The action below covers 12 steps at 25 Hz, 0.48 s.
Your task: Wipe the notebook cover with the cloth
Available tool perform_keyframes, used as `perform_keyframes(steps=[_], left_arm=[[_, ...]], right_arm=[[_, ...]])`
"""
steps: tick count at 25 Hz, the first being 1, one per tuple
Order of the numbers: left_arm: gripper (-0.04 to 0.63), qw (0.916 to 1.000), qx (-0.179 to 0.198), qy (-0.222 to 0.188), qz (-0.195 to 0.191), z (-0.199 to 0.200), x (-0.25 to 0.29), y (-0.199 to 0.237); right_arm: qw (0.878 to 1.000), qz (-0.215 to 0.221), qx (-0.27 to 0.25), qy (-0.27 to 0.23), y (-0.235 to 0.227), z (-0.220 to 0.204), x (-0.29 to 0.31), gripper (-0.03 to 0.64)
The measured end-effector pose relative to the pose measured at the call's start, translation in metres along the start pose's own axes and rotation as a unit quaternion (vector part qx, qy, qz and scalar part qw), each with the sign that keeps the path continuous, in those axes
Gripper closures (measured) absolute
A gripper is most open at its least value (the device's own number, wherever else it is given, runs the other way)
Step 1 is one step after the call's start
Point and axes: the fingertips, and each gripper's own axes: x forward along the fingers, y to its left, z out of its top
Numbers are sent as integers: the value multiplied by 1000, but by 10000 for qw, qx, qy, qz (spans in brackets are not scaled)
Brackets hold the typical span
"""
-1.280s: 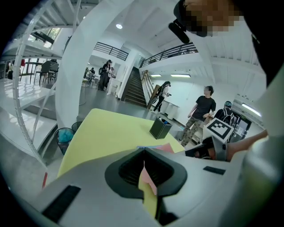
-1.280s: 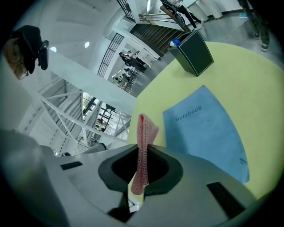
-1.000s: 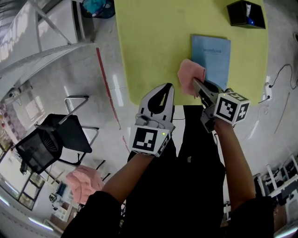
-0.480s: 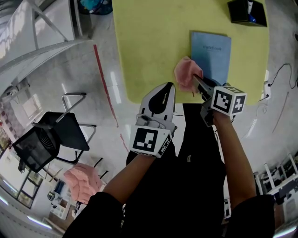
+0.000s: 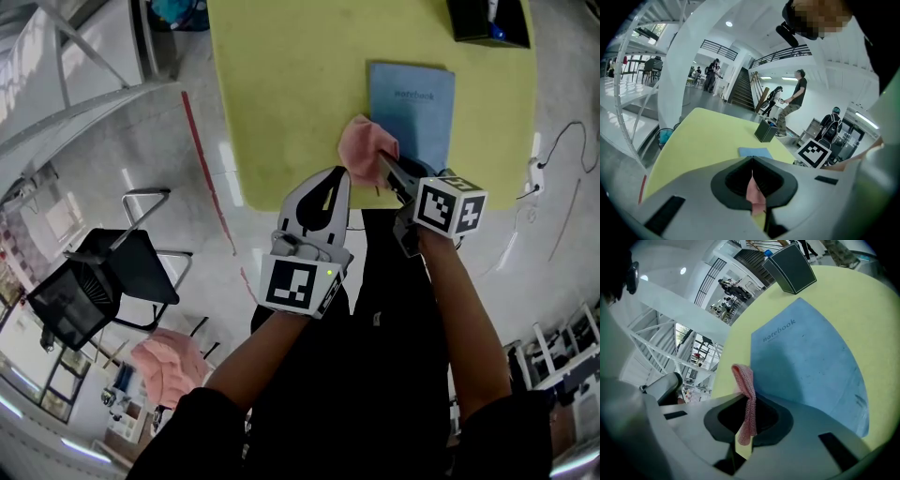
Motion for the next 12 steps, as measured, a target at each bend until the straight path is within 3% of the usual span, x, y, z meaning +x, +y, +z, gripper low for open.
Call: perform_keyframes(steps=[12], left_arm=[[578,9997,103,154,-150,-1,25,-20]], right_arm=[[9996,-15,240,-131,-18,6,-16,577]])
